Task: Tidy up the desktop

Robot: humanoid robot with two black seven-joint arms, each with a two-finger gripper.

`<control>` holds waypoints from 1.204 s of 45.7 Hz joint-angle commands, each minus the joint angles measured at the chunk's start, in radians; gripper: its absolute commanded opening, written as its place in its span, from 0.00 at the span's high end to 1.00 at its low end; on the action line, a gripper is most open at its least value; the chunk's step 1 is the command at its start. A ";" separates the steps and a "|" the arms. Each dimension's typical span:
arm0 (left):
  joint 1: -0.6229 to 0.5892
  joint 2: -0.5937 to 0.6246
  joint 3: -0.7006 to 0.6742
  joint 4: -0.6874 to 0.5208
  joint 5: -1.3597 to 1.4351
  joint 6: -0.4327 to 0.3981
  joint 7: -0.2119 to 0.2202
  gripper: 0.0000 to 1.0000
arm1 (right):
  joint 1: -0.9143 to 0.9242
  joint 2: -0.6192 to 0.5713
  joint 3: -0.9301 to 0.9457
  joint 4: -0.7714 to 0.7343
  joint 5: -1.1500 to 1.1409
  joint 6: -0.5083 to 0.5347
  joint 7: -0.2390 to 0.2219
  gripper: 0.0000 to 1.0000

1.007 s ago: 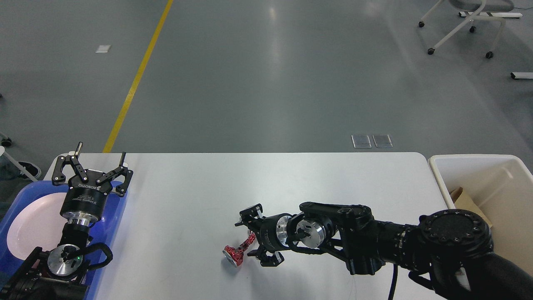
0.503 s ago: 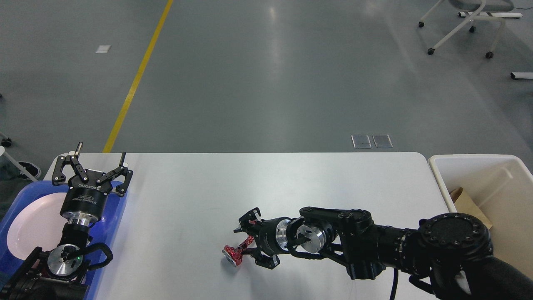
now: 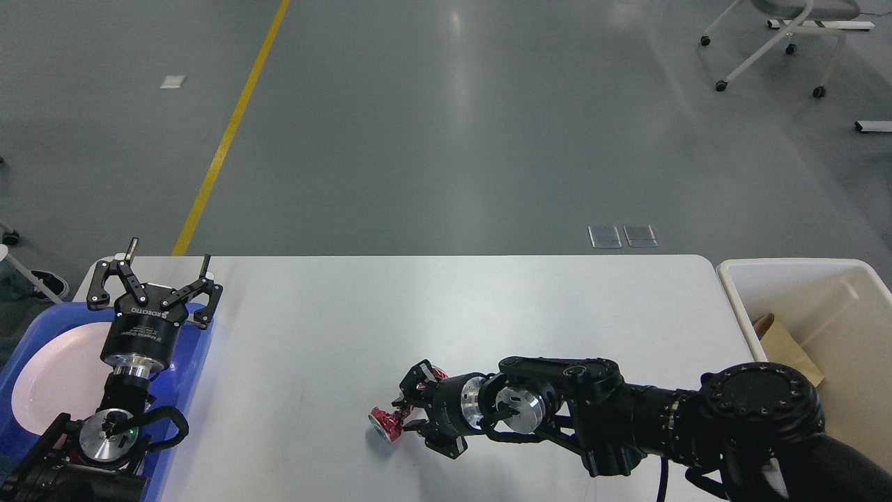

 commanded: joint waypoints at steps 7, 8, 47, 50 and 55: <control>0.000 0.000 0.000 0.000 0.000 0.000 0.000 0.04 | -0.004 0.000 0.000 0.002 -0.002 0.000 0.000 0.69; 0.000 0.000 0.000 0.000 0.000 0.000 0.000 0.04 | -0.004 0.000 -0.002 0.002 -0.002 0.000 0.000 0.71; 0.000 0.000 0.000 0.000 0.000 0.000 0.000 0.04 | 0.105 -0.100 -0.018 0.146 0.005 0.026 -0.017 1.00; 0.000 0.000 0.000 0.000 0.000 0.000 0.000 0.04 | 0.148 -0.138 -0.055 0.217 0.009 0.028 -0.017 1.00; 0.000 0.000 0.000 0.000 0.000 0.000 0.000 0.04 | 0.238 -0.192 -0.149 0.310 0.018 0.028 -0.014 1.00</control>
